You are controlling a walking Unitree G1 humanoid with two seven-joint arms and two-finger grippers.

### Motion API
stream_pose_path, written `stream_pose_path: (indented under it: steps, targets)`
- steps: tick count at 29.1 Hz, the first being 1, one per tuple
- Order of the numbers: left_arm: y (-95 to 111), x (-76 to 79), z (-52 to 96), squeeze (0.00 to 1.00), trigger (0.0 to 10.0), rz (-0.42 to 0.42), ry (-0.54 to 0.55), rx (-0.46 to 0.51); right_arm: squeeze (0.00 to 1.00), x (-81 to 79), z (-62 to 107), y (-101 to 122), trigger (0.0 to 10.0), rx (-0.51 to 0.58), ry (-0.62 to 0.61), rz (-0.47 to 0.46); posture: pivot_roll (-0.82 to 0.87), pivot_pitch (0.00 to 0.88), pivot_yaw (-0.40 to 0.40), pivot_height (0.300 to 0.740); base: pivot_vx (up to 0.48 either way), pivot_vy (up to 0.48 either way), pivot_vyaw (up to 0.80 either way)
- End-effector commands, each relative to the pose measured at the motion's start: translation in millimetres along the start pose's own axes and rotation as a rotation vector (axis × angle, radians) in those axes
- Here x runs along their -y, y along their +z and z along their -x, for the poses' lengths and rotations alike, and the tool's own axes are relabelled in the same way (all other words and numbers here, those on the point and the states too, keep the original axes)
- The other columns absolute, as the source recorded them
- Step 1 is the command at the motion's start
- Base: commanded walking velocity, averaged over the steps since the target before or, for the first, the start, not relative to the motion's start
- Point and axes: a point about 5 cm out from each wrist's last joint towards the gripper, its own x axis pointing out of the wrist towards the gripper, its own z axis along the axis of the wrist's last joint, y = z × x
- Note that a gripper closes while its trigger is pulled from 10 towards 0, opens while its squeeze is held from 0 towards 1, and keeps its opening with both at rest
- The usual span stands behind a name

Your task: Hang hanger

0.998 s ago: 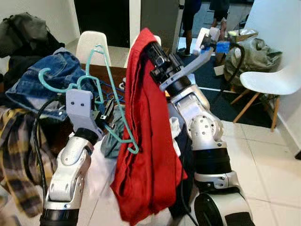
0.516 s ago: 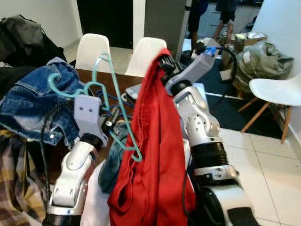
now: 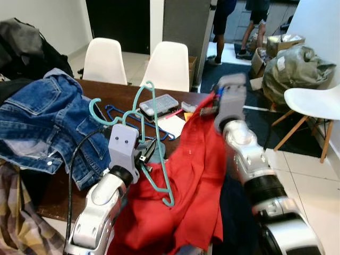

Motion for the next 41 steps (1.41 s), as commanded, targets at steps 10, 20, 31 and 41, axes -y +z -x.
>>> stream_pose_path:
  steps: [10, 20, 31, 41]
  targets:
    - [-15.4, 3.4, 6.8, 0.00, 10.0, -0.011, -0.021, -0.054, 0.00, -38.0, 57.5, -40.3, 10.0, -0.178, 0.650, -0.078, 0.02, 0.000, -0.033, 0.740, 0.000, 0.000, 0.00]
    - [-31.8, -2.6, 19.1, 0.00, 10.0, -0.023, 0.028, -0.115, 1.00, -62.7, 80.3, -65.6, 10.0, -0.309, 0.788, -0.154, 0.02, 0.000, -0.026, 0.740, 0.000, 0.000, 0.00]
    - [-40.3, -18.0, 25.6, 0.00, 10.0, -0.039, 0.107, -0.173, 1.00, -25.0, 133.3, -37.7, 10.0, -0.032, 1.098, -0.437, 0.01, 0.000, -0.013, 0.740, 0.000, 0.000, 0.00]
    - [-33.3, -16.5, 23.0, 0.00, 10.0, -0.061, 0.107, -0.156, 0.00, -1.6, 135.5, -24.4, 10.0, 0.144, 1.025, -0.610, 0.00, 0.000, -0.007, 0.740, 0.000, 0.000, 0.00]
